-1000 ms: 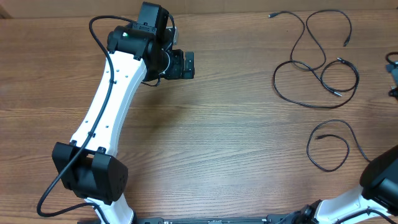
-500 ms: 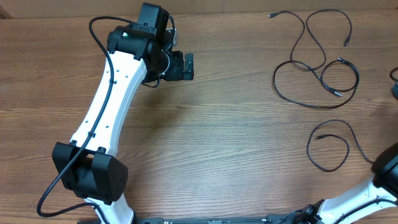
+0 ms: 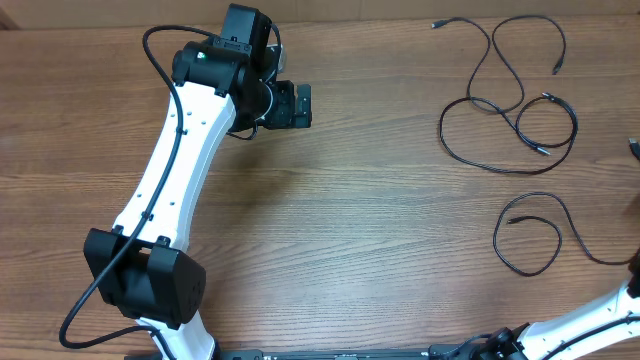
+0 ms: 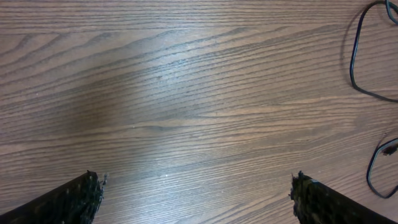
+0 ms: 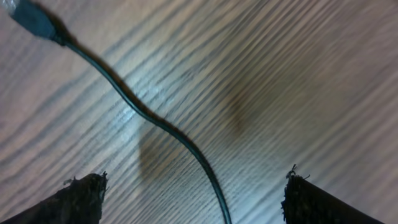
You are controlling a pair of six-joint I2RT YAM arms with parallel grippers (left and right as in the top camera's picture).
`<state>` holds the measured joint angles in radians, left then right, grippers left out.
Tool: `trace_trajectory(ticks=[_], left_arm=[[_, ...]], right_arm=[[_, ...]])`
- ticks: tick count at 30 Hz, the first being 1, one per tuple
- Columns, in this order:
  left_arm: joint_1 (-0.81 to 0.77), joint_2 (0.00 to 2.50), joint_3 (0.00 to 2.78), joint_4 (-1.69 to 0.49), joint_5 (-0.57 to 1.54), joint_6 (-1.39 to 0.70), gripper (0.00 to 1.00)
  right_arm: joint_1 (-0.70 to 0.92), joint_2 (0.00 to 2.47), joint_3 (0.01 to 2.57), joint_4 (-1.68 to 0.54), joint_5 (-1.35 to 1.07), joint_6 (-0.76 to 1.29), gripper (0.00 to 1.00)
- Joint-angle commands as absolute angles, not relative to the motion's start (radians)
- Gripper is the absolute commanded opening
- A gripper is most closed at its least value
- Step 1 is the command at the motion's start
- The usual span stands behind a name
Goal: Untangle cables
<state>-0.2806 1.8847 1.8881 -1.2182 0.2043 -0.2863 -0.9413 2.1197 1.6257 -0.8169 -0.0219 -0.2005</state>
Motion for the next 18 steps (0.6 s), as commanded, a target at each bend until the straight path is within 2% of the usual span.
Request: trace_trajectory(ticks=[1, 4, 6, 18], left_arm=[[-0.28, 1.877, 1.906, -1.214, 0.199, -0.292, 0.99], [-0.28, 1.877, 1.906, -1.213, 0.199, -0.292, 0.99], [-0.28, 1.877, 1.906, -1.213, 0.199, -0.292, 1.0], [-0.28, 1.877, 1.906, -1.214, 0.199, -0.292, 1.0]], right_arm=[[-0.948, 2.158, 1.62, -0.82, -0.084, -0.219, 0.87], [-0.949, 2.174, 1.596, -0.807, -0.084, -0.218, 0.71], [-0.949, 2.175, 1.578, -0.791, -0.084, -0.218, 0.65], [-0.952, 2.189, 1.57, -0.81, -0.081, -0.218, 0.64]])
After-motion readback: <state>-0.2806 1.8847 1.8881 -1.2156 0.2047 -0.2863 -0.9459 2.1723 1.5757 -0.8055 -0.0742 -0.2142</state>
